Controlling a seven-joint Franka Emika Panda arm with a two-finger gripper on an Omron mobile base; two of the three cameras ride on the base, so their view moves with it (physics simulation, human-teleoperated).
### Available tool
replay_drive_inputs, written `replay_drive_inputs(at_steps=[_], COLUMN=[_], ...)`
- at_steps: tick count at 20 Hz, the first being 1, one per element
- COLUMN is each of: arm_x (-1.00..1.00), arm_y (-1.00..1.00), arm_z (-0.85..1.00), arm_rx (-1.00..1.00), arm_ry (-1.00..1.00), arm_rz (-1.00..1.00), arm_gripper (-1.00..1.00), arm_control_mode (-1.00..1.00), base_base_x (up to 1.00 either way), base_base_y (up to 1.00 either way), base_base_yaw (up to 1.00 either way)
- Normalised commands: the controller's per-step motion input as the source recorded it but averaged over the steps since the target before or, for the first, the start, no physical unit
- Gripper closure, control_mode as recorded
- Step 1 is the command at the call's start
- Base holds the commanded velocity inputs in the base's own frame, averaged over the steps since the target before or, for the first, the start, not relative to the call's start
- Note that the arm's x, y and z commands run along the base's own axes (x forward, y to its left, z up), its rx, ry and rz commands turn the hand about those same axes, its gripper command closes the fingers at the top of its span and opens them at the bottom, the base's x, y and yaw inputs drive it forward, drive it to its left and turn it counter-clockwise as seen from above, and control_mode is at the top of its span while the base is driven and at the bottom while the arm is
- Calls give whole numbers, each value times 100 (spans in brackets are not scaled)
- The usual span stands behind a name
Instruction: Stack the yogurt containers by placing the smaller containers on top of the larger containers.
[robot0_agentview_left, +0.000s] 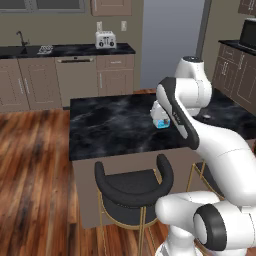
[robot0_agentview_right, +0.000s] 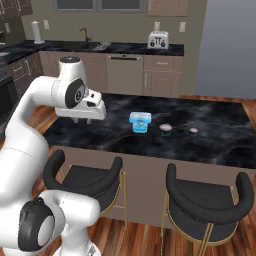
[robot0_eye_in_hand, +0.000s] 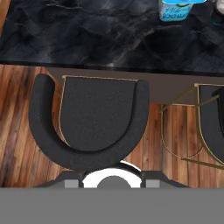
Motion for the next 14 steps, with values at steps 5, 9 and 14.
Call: replay_drive_inputs(at_steps=[5,9,14], arm_x=[0,0,0], arm_y=[-6,-39,-70], arm_z=[0,0,-2], arm_rx=[1,9,18], arm_ry=[-10,-12,-2], arm_rz=[0,-1,-8], arm_gripper=[-100,-100,-100], arm_control_mode=[-100,-100,-100], base_base_x=[0,0,0], base_base_y=[0,0,0], base_base_yaw=[0,0,0])
